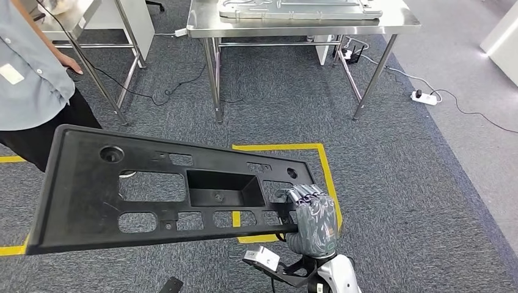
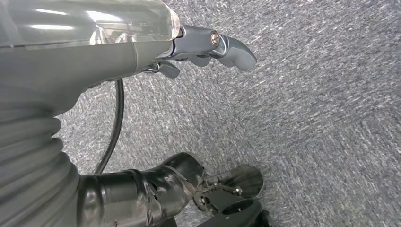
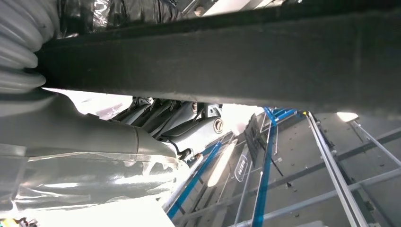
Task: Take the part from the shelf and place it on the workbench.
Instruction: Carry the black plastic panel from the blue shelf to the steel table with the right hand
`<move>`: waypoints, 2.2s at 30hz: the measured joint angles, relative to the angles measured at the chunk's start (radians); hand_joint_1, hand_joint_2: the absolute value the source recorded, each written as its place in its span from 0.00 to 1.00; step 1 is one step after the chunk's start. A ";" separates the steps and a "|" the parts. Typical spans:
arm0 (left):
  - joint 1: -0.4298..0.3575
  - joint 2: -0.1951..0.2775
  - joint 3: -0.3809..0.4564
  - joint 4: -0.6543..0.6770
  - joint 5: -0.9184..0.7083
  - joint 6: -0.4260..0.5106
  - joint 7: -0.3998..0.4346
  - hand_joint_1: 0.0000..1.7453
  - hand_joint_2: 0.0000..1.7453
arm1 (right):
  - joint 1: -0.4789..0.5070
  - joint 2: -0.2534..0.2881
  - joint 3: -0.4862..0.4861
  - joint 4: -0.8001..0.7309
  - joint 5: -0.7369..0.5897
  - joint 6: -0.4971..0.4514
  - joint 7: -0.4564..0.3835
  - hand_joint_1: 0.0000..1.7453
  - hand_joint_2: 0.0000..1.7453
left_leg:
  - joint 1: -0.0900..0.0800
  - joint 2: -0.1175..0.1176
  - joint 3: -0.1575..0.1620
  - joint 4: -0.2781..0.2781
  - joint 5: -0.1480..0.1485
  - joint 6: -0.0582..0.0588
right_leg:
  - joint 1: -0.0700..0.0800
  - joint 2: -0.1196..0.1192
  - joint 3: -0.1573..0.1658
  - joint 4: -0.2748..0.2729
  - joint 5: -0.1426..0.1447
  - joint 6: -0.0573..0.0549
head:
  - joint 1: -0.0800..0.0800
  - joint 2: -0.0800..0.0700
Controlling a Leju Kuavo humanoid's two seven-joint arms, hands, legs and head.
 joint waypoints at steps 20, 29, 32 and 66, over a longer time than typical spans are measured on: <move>0.003 0.001 -0.003 0.000 0.001 -0.010 -0.004 0.00 1.00 | -0.008 0.002 0.004 0.007 -0.028 -0.004 0.007 1.00 1.00 | -0.008 -0.009 -0.022 0.026 -0.008 -0.026 | 0.011 0.011 0.072 -0.133 0.029 -0.022 | -0.002 0.000; 0.003 0.001 -0.005 0.000 0.001 -0.010 -0.008 0.00 1.00 | -0.007 -0.001 0.004 0.008 -0.041 -0.004 0.002 1.00 1.00 | -0.003 -0.005 -0.014 0.013 -0.003 0.002 | 0.007 0.004 -0.052 0.114 -0.060 0.000 | -0.001 0.000; 0.002 0.000 -0.005 0.000 0.001 -0.010 -0.009 0.00 1.00 | -0.009 -0.001 0.004 0.008 -0.041 -0.004 0.002 1.00 1.00 | -0.004 -0.006 -0.009 0.018 -0.011 -0.006 | 0.013 0.000 0.038 -0.077 0.028 -0.016 | -0.001 0.000; -0.001 0.000 -0.008 0.000 -0.001 -0.025 -0.008 0.00 1.00 | -0.020 -0.004 0.010 0.008 -0.042 -0.004 -0.002 1.00 1.00 | -0.008 -0.008 -0.004 0.017 -0.021 -0.027 | 0.013 0.000 0.055 -0.124 0.030 -0.025 | -0.001 0.000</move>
